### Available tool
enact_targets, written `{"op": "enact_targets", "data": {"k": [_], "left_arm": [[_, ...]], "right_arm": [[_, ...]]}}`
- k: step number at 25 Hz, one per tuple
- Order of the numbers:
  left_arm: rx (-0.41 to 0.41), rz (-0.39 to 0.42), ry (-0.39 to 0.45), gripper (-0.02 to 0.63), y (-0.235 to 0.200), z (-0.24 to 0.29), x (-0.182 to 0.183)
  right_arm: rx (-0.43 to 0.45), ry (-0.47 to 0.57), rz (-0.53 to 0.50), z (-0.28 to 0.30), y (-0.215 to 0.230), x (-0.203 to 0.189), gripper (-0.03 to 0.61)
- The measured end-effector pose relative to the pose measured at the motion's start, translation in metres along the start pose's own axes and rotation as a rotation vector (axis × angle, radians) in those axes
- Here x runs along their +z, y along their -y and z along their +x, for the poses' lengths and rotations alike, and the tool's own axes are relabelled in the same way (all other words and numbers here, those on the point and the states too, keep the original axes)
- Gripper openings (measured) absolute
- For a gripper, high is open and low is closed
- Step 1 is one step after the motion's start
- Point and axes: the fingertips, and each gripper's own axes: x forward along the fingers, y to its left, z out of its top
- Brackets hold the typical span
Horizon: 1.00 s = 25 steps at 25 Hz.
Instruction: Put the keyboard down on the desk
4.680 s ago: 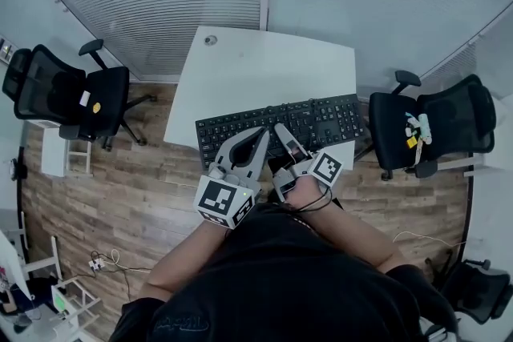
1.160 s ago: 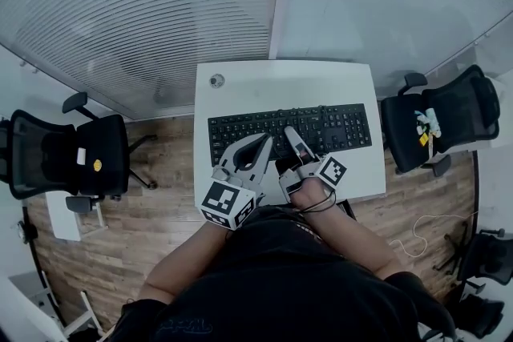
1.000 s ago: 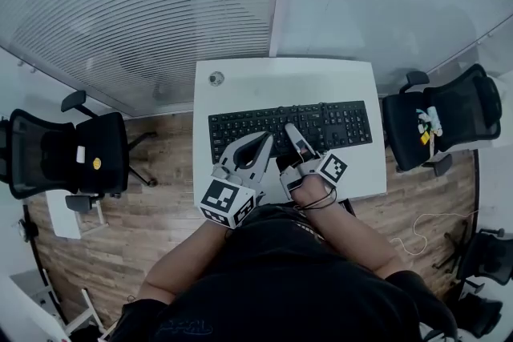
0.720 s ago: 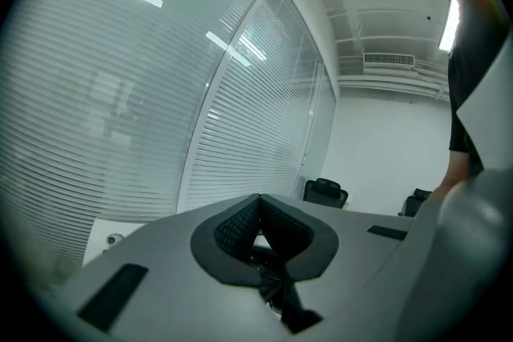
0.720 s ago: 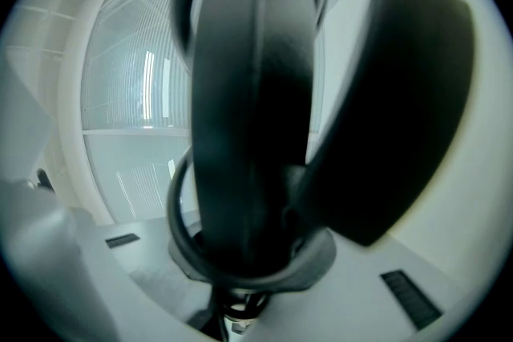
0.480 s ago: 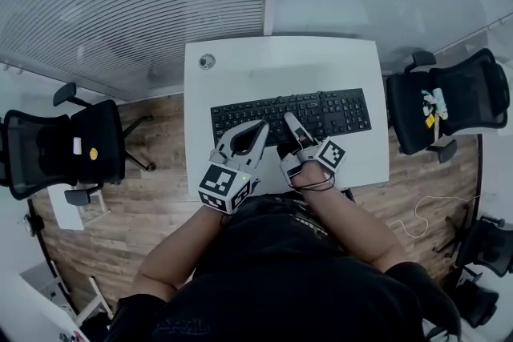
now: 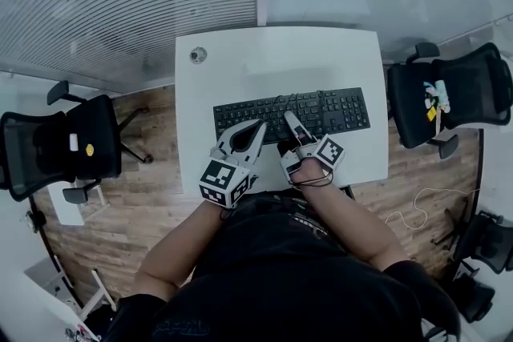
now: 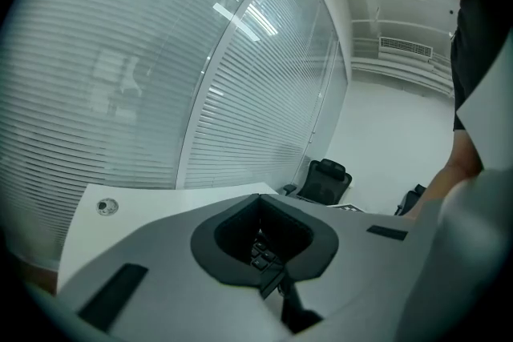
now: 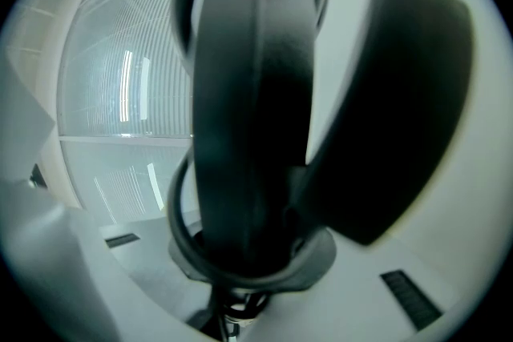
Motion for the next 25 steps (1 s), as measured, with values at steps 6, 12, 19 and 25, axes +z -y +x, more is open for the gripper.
{"op": "enact_targets", "data": {"k": [6,12,19,25], "left_arm": [[-0.007,-0.017,-0.022,0.016,-0.001,0.011,-0.014],[-0.003,-0.036,-0.043,0.016,-0.002,0.018,-0.025],[-0.013,-0.053,-0.059,0.017,0.002,0.024,-0.035],[-0.021,-0.077,-0.073,0.017,0.006,0.026,-0.043]], "right_arm": [[-0.039,0.002,0.028,0.001,0.021,0.002,0.095],[-0.078,0.009,0.085,0.002,0.04,-0.001,0.095],[-0.113,0.024,0.106,0.001,0.061,0.005,0.096],[-0.143,0.026,0.094,-0.001,0.074,0.009,0.097]]}}
